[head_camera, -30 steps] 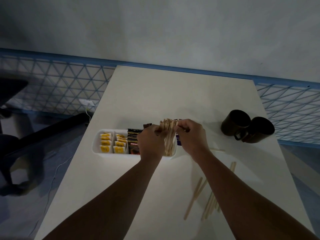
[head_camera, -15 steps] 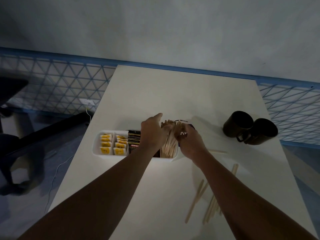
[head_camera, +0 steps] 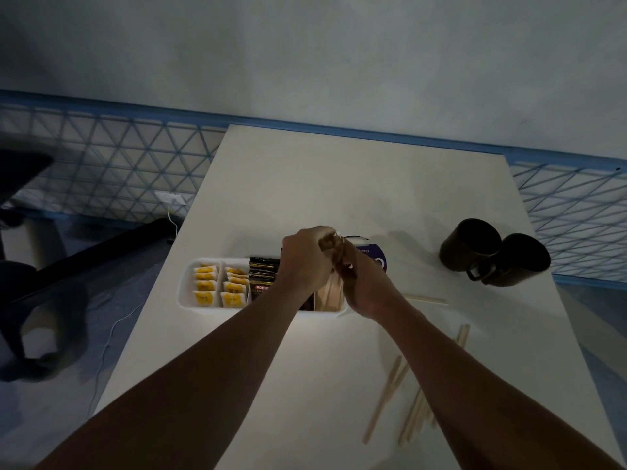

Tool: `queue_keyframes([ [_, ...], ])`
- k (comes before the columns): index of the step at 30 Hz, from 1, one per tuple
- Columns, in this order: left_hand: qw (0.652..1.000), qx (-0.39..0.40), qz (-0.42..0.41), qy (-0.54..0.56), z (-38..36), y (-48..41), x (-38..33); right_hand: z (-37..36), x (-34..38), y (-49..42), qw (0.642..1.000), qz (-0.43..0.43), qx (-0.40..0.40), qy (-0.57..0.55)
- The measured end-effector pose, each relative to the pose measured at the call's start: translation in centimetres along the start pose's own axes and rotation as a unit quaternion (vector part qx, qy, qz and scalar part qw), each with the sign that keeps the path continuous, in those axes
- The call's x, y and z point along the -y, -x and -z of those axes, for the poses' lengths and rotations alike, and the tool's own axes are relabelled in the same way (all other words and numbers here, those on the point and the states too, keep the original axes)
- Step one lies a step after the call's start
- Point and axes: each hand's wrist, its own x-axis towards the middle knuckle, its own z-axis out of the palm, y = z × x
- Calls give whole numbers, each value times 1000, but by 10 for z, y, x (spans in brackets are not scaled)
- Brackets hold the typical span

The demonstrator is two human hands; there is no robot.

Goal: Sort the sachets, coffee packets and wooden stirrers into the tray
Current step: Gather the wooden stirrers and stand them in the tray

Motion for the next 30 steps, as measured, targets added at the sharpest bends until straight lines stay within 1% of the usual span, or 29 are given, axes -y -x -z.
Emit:
queue_keyframes([
  [4, 1000, -12, 5, -8, 0, 1, -3, 6, -4, 4, 998, -28, 46, -38],
  [6, 1000, -19, 16, -5, 0, 0, -4, 14, -7, 6, 997, -35, 39, -50],
  [9, 999, -39, 8, -4, 2, -2, -9, 27, -19, 9, 994, -81, 15, -65],
  [12, 997, -66, -15, 29, 1, -3, -18, 37, -42, 12, 993, -114, -18, -6],
  [14, 995, -76, -23, 59, -1, -1, -25, 41, -59, 15, 990, -115, -33, 73],
  [16, 993, -74, -36, 80, -4, 1, -32, 42, -74, 19, 980, -115, -21, 159],
  [19, 992, -42, -51, 104, -14, 8, -39, 45, -89, 29, 963, -125, 2, 237],
  [21, 990, -7, -39, 136, -24, 14, -42, 46, -96, 34, 958, -129, -2, 256],
  [23, 989, 19, -32, 143, -34, 20, -43, 48, -99, 37, 954, -128, -18, 269],
  [27, 992, 94, -40, 79, -58, 36, -43, 55, -106, 47, 941, -141, -27, 307],
  [30, 989, 139, -15, 39, -77, 49, -34, 60, -111, 55, 933, -153, -31, 325],
])
